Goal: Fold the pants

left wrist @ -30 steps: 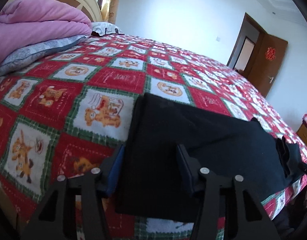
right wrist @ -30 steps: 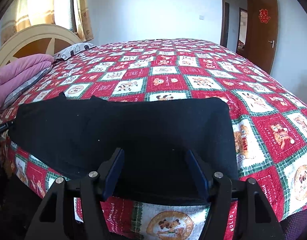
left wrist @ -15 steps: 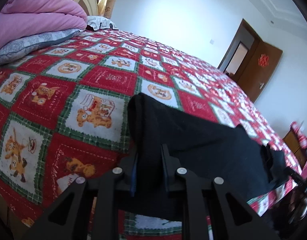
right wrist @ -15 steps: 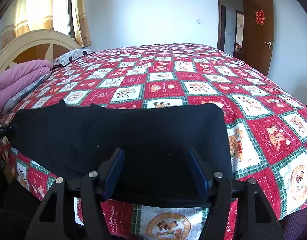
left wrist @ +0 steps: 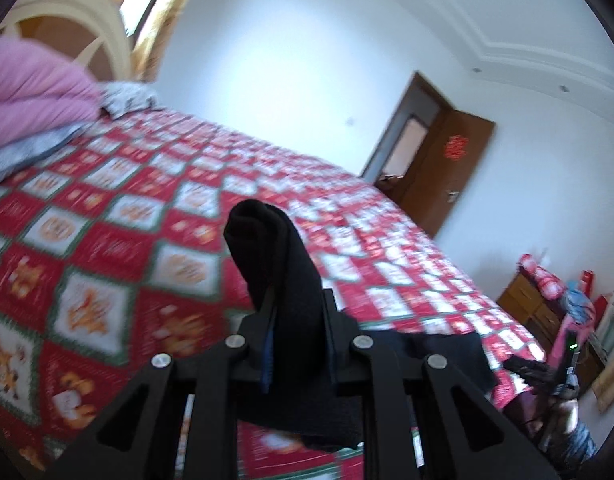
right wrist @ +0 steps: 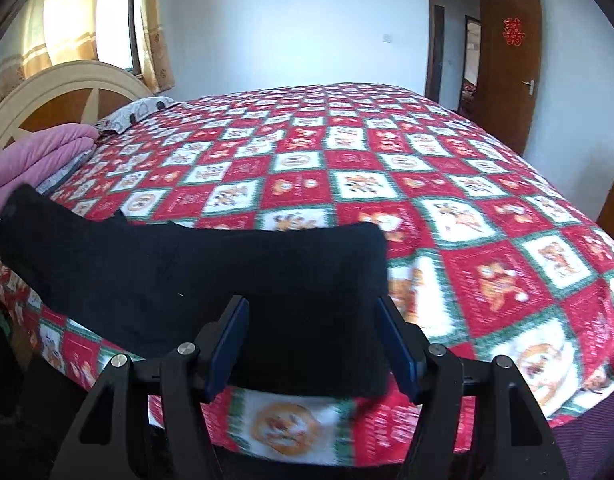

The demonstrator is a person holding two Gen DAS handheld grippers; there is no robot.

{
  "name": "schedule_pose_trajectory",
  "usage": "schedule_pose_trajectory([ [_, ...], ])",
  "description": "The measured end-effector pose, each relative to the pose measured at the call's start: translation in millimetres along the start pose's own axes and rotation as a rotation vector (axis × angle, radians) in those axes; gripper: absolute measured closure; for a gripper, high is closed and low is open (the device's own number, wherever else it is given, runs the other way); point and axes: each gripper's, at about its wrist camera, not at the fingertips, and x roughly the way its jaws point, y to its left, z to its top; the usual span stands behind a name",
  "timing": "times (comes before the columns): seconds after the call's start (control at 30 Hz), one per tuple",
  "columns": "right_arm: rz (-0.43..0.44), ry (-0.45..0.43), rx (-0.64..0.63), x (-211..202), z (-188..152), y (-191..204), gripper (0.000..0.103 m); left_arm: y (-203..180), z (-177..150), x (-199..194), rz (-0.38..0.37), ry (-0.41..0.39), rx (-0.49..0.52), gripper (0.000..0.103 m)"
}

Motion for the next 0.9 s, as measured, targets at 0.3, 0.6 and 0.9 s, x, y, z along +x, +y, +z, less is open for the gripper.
schedule_pose_trajectory([
  [0.3, -0.062, -0.027, 0.182, -4.1, -11.1, -58.1, 0.037, -99.7, 26.2, 28.6, -0.188, 0.015, 0.168, 0.083],
  [0.6, -0.090, -0.079, 0.335, -7.5, -21.2, -95.9, 0.037, -175.1, 17.0, 80.2, -0.310, 0.124, 0.279, 0.083],
  [0.9, -0.086, -0.096, 0.395, -4.5, -29.9, -104.5, 0.037, -230.2, -21.0, 134.7, -0.352, 0.275, 0.349, 0.083],
])
